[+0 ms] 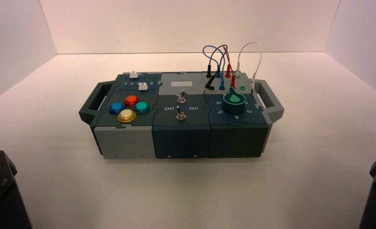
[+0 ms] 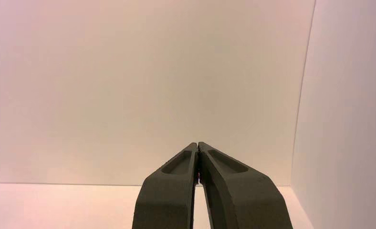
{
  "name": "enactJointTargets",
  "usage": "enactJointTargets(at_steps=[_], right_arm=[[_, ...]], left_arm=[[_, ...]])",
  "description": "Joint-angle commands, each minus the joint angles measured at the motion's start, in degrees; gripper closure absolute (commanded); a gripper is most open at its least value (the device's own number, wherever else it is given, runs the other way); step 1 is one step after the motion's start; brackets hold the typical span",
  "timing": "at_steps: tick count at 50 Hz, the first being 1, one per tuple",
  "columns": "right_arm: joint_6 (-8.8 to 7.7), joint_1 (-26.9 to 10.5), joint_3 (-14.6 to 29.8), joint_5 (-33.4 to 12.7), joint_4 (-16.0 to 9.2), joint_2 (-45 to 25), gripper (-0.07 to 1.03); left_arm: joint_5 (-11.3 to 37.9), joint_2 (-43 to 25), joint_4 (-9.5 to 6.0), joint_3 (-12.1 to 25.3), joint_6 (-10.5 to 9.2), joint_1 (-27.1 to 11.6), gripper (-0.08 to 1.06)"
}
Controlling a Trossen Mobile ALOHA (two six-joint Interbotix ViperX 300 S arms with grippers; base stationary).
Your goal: Move the box away.
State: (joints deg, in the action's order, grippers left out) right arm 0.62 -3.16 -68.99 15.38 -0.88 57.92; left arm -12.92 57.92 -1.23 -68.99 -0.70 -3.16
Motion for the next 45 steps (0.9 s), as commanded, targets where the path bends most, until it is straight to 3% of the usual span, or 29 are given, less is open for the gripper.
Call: enactJointTargets(at_steps=[1, 16, 22, 28, 37, 45], right_arm=[[0.35, -0.18, 0.79, 0.09, -0.18, -0.18, 0.98], [0.44, -1.49, 0.79, -0.26, -0.18, -0.26, 0.98], [0.44, -4.57, 1.23, -2.37, -0.35, -0.88, 0.99], [0.53, -10.28, 1.58, -5.27, -1.49, -2.2, 0.99], [0.53, -21.8, 2.37, -9.49, -9.14, -6.42, 0.99], [0.53, -31.03, 5.89, -15.56, -13.1, -13.89, 0.99]], left_arm=[[-0.26, -0.18, 0.09, 1.85, 0.09, -0.18, 1.01], [0.35, 0.0, 0.09, 1.93, 0.09, -0.44, 1.01], [4.22, -0.62, 0.09, 2.81, 0.09, -2.11, 1.01], [10.02, -1.67, -0.18, 4.39, -0.18, -5.71, 1.01], [23.91, -5.45, -2.02, 9.14, -3.43, -13.27, 1.01], [35.86, -9.76, -2.99, 12.74, -6.86, -20.83, 1.01]])
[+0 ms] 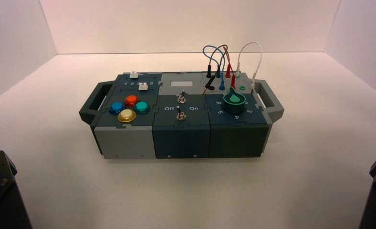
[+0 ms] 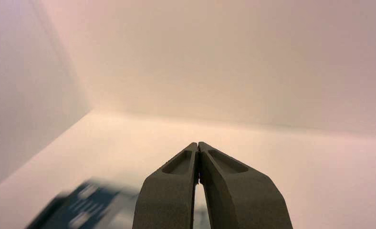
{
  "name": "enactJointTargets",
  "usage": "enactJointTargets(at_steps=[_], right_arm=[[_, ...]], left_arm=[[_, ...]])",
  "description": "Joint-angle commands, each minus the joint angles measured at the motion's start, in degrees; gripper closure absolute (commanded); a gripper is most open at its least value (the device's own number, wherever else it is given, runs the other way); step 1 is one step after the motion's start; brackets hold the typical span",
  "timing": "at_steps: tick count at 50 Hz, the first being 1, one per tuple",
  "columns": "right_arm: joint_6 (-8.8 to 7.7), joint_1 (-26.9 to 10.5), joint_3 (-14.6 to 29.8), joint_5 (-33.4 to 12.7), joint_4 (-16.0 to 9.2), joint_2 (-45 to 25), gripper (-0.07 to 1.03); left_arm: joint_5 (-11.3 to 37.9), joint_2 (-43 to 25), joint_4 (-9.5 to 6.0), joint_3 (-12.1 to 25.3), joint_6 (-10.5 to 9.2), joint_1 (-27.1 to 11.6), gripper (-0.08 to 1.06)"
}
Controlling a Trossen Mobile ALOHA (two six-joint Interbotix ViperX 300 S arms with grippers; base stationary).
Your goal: Move the box away.
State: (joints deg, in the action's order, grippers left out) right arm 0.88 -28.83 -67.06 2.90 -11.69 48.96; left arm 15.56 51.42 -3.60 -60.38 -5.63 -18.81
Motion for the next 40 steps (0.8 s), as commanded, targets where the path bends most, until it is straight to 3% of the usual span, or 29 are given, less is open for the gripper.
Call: enactJointTargets(at_steps=[1, 10, 21, 29, 33, 40], right_arm=[[0.26, -6.33, 4.57, -3.96, -2.81, -6.33, 0.99], [0.35, -13.97, 9.49, -10.2, -6.59, -17.23, 0.98], [0.44, -21.71, 13.27, -15.82, -12.3, -27.86, 0.99], [0.44, -23.82, 13.71, -21.09, -16.35, -33.13, 0.99], [0.44, -23.91, 13.01, -23.2, -17.75, -33.49, 0.98], [0.44, -23.91, 11.16, -25.14, -19.78, -32.17, 0.98]], left_arm=[[8.96, -4.04, -0.7, 4.48, -2.46, -6.42, 1.01], [18.72, -11.16, -2.02, 7.29, -5.63, -16.0, 1.01], [24.35, -17.4, -4.04, 6.86, -6.94, -23.03, 1.01], [25.31, -19.6, -8.96, 3.87, -6.77, -25.93, 1.01], [25.93, -19.86, -10.11, 2.81, -6.77, -26.81, 1.01], [26.72, -19.95, -10.63, 1.32, -6.77, -27.16, 1.01]])
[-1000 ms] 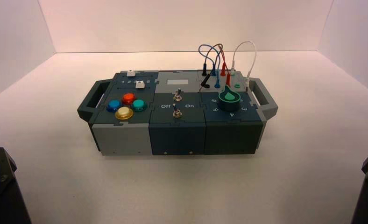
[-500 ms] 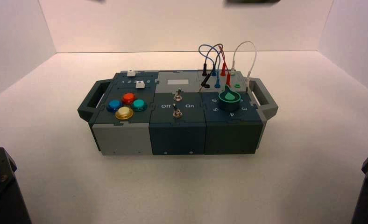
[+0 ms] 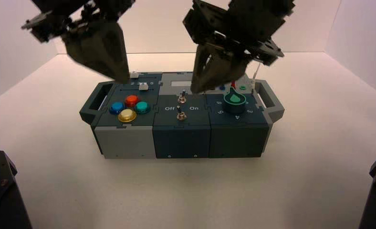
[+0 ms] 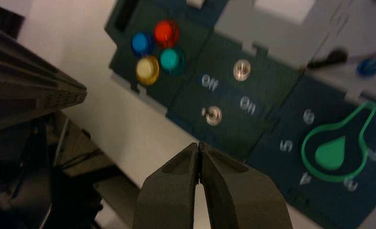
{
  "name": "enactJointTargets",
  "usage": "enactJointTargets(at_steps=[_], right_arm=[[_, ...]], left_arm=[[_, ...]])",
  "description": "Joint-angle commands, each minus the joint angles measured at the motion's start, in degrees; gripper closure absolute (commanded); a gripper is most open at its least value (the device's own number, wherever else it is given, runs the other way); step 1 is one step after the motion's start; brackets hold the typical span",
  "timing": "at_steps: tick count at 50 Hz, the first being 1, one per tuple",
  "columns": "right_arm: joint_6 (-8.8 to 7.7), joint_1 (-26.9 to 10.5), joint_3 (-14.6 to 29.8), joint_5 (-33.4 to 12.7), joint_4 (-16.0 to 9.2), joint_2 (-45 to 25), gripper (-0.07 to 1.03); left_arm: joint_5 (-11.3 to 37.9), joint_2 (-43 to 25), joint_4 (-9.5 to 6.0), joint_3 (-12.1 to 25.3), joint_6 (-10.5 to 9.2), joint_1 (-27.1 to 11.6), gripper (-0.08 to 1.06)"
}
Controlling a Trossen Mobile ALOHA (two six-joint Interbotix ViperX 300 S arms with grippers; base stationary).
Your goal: Move the box away.
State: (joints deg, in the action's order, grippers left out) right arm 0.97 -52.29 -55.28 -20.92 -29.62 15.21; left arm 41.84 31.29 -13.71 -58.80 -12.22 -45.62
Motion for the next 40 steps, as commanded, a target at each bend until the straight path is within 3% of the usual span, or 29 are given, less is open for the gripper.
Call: enactJointTargets(at_steps=[1, 12, 22, 40], right_arm=[[0.44, -0.35, -0.79, -1.41, -2.11, 1.85, 0.98], [0.7, -0.26, -2.46, -3.87, -4.22, 2.11, 0.98], [0.97, -0.18, -3.43, -5.8, -4.66, 0.35, 0.99], [0.53, 1.67, -1.93, -7.03, -4.66, -6.68, 0.99]], left_arm=[[0.62, 0.18, -0.53, -0.44, -0.18, -0.35, 1.01], [2.11, -1.58, -0.97, -1.85, -0.18, -0.35, 1.01], [2.11, -4.22, -1.58, -2.37, 0.0, -0.44, 1.01], [0.53, -16.52, -1.58, 1.49, 2.72, -0.44, 1.01]])
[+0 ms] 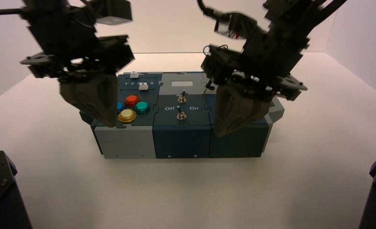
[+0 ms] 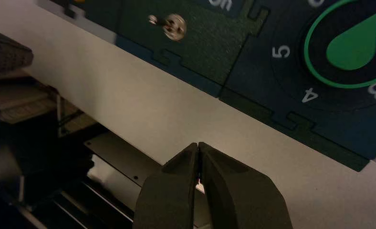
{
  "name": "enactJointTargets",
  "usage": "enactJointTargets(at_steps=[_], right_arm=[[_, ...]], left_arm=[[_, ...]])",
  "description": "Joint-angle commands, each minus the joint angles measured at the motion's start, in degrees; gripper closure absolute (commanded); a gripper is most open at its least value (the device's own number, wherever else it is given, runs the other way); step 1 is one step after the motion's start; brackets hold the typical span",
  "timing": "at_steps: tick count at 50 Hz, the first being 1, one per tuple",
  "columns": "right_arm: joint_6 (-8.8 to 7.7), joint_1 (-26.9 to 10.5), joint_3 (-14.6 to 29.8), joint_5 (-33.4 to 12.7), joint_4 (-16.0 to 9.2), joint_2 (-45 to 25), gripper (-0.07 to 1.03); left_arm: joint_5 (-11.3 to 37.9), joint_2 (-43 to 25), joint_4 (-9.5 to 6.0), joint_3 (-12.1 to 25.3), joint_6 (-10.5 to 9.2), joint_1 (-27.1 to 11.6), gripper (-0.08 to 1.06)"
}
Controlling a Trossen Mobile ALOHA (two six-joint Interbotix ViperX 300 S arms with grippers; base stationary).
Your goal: Move the box away.
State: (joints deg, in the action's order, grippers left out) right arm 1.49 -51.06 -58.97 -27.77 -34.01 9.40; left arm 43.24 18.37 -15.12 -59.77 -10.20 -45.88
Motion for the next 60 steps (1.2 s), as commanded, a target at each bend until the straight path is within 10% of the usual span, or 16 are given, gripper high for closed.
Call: enactJointTargets(at_steps=[1, 35, 60], right_arm=[[0.0, 0.44, 1.76, -0.18, -0.26, -1.14, 0.99], [-0.62, 9.14, 4.31, -0.35, 4.66, -7.12, 0.99], [-0.7, 10.02, 8.17, -0.09, 5.89, -11.16, 0.99]], left_arm=[[-1.14, -4.04, -0.18, 2.55, 0.79, -0.26, 1.01], [-3.34, -14.85, 2.46, 8.44, 3.87, 1.14, 1.01], [-3.78, -17.84, 2.9, 9.93, 9.93, 8.79, 1.01]])
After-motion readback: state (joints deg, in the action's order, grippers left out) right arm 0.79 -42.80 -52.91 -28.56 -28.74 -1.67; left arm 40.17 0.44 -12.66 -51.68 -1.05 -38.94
